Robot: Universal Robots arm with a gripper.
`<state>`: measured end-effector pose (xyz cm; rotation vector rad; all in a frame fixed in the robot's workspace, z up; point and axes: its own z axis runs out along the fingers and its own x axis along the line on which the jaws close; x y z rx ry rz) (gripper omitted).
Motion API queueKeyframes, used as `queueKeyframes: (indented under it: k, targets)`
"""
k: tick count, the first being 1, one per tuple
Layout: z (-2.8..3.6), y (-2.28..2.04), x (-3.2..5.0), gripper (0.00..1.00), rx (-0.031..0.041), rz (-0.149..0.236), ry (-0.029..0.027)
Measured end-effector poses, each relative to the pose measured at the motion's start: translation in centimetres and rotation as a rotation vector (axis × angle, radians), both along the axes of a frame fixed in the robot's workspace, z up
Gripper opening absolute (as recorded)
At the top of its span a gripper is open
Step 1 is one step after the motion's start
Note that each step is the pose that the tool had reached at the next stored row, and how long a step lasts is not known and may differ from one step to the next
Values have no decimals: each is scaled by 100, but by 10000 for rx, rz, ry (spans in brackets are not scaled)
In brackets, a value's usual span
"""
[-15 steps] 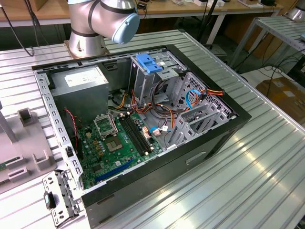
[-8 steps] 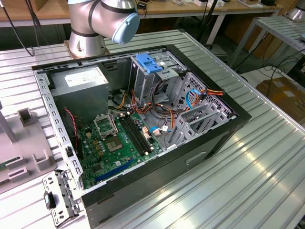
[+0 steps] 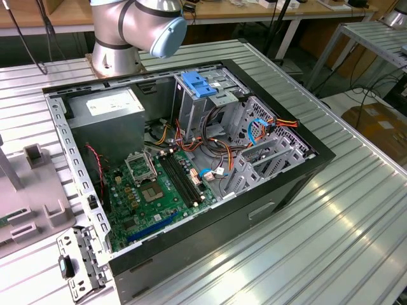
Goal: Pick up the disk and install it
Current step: 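Pick up the disk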
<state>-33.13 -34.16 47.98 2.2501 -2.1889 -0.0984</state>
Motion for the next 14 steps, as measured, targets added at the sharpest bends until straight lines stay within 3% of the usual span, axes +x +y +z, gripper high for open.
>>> queueKeyframes:
  k: [9, 14]
  targets:
    - [0, -14, 67, 37, 0, 0, 0]
    - [0, -68, 70, 37, 0, 0, 0]
